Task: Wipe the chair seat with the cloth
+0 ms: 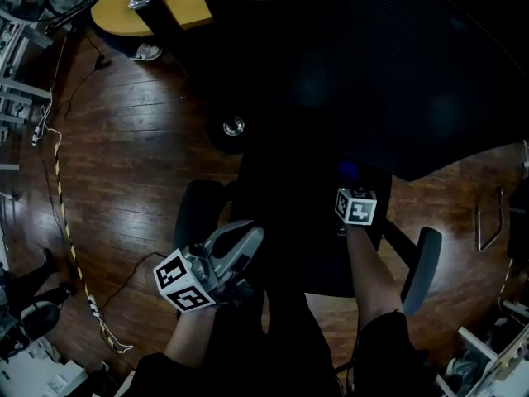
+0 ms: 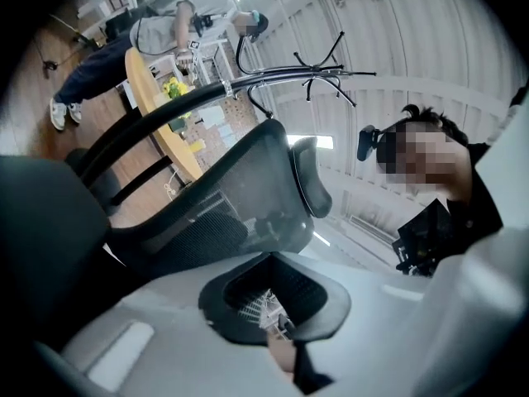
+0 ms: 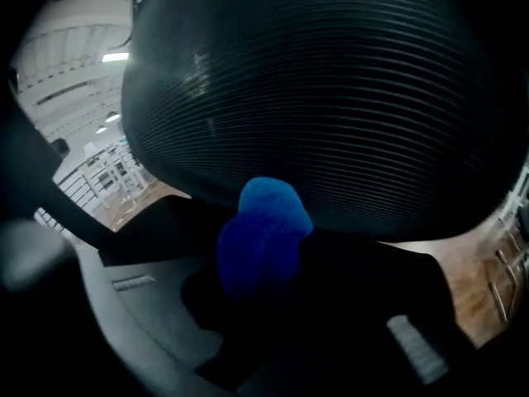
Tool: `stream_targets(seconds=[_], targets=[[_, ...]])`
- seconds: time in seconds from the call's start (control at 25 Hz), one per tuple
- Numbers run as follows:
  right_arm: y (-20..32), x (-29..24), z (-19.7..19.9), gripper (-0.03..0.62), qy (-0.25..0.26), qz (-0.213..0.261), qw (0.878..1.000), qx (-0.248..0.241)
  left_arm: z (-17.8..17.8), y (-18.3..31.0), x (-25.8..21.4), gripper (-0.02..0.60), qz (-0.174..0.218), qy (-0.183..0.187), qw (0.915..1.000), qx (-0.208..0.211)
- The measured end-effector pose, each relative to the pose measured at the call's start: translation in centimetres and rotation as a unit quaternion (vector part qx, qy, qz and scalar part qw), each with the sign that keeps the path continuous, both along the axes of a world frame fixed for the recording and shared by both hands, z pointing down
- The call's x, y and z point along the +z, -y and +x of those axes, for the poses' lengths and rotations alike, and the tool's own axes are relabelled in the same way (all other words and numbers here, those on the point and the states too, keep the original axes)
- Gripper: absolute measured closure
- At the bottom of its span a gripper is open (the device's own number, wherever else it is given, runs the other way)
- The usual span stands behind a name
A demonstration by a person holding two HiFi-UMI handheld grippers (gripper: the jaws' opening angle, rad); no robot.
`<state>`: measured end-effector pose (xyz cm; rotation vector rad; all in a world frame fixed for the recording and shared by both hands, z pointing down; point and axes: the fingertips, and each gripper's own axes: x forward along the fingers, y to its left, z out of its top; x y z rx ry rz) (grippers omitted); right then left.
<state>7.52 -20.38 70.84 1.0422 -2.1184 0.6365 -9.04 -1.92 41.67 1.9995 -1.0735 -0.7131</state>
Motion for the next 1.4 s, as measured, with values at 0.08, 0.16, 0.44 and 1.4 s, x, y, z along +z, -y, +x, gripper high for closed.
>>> stream_targets(seconds=[0.08,0.16,0.44,1.4], targets=[[-1.8,-0.1,-6.0,0.56,0.021,0.001,0.998,-0.062,-1.1,-0.9,-0.8,0.592,0.004,0.007,0.9999,-0.011],[-3.8,-0.5,-11.8,0.56,0.042,-0.002,0.992,-0.119,-2.1,-1.8,-1.4,0.592,0.005,0.014,0.9995,-0.026],[-10.3,0.6,-24.3,0.56,0.062,-0.03,0.979,-0.193,-6.6,-5.7,-1.1,0.592,-0.002,0.017,0.9966,-0.08],[-5.5,1.3,14.8,0.56,-0.063,-0.004,0.996,0.07,8.4,0.3,-2.1,0.592,0.037,0.013,0.9939,0.103]])
